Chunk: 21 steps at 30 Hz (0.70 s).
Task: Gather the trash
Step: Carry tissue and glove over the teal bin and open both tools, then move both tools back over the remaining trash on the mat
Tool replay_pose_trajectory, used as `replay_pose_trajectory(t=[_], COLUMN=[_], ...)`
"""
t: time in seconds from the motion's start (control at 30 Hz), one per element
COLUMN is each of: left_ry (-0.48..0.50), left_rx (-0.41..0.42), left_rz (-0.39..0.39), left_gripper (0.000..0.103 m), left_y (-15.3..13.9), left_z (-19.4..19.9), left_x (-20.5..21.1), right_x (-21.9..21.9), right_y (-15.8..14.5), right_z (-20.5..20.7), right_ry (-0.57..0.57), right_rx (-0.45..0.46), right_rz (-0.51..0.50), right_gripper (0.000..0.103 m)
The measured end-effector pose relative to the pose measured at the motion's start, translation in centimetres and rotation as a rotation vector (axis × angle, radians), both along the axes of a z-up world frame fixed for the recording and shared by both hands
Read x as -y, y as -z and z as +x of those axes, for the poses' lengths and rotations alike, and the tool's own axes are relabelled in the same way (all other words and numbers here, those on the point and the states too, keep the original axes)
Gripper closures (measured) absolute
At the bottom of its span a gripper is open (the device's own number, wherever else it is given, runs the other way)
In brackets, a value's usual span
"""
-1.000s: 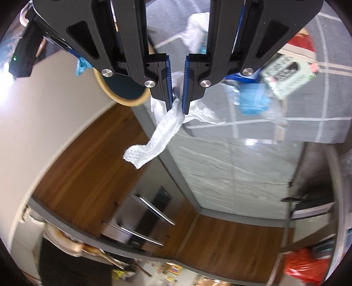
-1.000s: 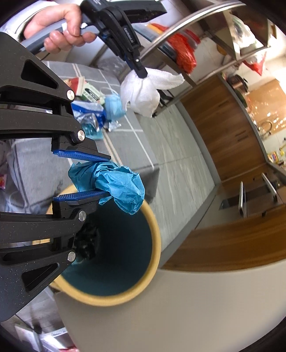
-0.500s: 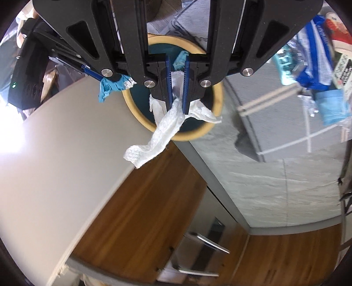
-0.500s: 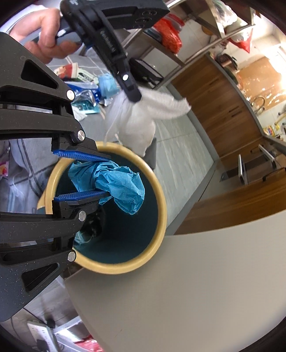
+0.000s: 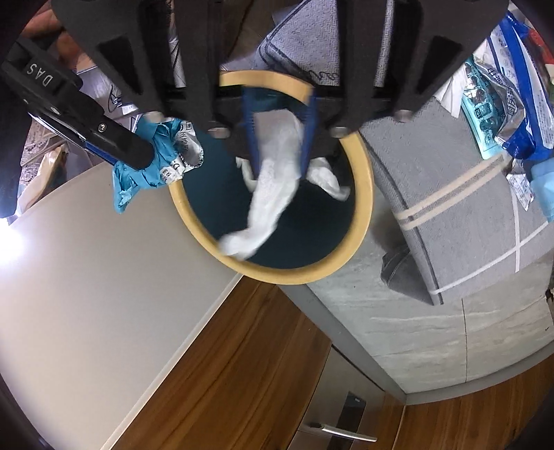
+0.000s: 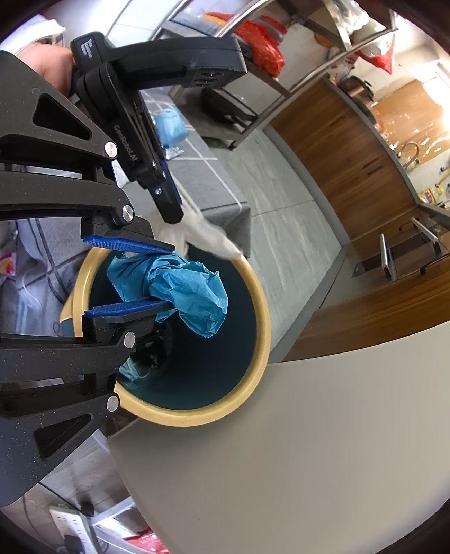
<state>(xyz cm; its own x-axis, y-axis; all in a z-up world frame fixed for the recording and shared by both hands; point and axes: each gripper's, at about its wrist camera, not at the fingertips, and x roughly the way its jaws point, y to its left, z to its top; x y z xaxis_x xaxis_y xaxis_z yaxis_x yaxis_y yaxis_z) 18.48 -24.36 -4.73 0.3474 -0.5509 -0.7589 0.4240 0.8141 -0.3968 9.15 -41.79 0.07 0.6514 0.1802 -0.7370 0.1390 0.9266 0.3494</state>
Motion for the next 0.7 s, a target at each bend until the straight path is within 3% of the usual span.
replay_pose_trajectory(t=[0.07,0.27,0.5,0.7], left_ry=[-0.010,-0.024,-0.095,-0.132], left_rx=[0.002,0.036,0.057,0.072], left_rz=[-0.007,0.005,0.008,0.004], left_gripper=[0.052,0.037,0.033,0.032], left_y=[0.0,-1.1,-2.3,-3.0], left_z=[-0.2,-0.4,0.0,0.1], left_x=[-0.2,-1.0,-3.5,-5.0], right_x=[0.0,-0.3,-1.3,-2.1], right_y=[0.1,0.9,2.0,2.3], right_z=[0.1,0.5,1.7,2.2], right_ry=[0.001,-0.009,-0.028,-0.044], right_rx=[-0.004,-0.034,-0.081,-0.105], right_rz=[-0.001,-0.014,-0.055,-0.102], right_gripper=[0.076,0.076,0.074,0.060])
